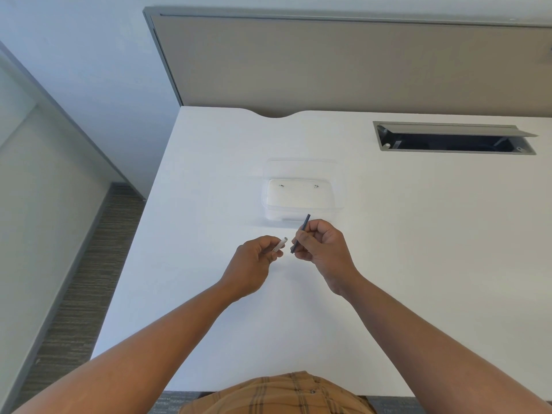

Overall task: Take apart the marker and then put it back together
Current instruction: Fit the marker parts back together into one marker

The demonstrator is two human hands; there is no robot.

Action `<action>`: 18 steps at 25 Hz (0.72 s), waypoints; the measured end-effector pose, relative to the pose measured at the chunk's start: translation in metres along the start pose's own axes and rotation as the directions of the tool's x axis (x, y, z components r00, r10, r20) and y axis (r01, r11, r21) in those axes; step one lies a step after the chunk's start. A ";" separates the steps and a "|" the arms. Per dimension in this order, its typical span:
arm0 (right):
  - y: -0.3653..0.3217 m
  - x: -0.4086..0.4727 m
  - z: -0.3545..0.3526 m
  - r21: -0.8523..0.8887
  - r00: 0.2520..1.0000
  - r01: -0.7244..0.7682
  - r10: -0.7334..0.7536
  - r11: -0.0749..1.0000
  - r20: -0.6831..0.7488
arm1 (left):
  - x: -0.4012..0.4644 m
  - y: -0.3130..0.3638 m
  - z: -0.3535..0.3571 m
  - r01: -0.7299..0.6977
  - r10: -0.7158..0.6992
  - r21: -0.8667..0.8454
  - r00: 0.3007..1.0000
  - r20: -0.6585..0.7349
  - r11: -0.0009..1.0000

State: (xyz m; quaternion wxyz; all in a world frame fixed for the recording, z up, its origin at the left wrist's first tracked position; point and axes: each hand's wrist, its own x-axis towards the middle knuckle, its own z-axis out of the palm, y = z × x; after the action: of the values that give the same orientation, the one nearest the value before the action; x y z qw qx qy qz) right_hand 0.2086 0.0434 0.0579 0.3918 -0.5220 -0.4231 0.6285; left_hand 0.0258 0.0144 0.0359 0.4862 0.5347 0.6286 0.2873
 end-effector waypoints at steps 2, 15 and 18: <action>0.001 0.001 -0.001 -0.014 1.000 -0.005 0.005 1.000 0.006 | 0.001 -0.001 0.000 0.005 -0.005 0.005 1.000 0.005 1.000; 0.003 0.007 -0.003 -0.038 1.000 -0.006 0.006 0.999 0.008 | 0.007 0.000 0.000 0.008 -0.008 0.024 1.000 0.018 1.000; 0.003 0.009 -0.004 -0.068 1.000 -0.013 0.013 0.998 0.008 | 0.009 0.000 -0.001 0.005 -0.006 0.026 1.000 0.019 1.000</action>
State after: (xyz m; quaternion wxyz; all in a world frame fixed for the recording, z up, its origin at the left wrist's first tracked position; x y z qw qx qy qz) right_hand 0.2112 0.0515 0.0518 0.3679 -0.5352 -0.4425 0.6184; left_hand 0.0256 0.0229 0.0332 0.4859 0.5422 0.6290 0.2724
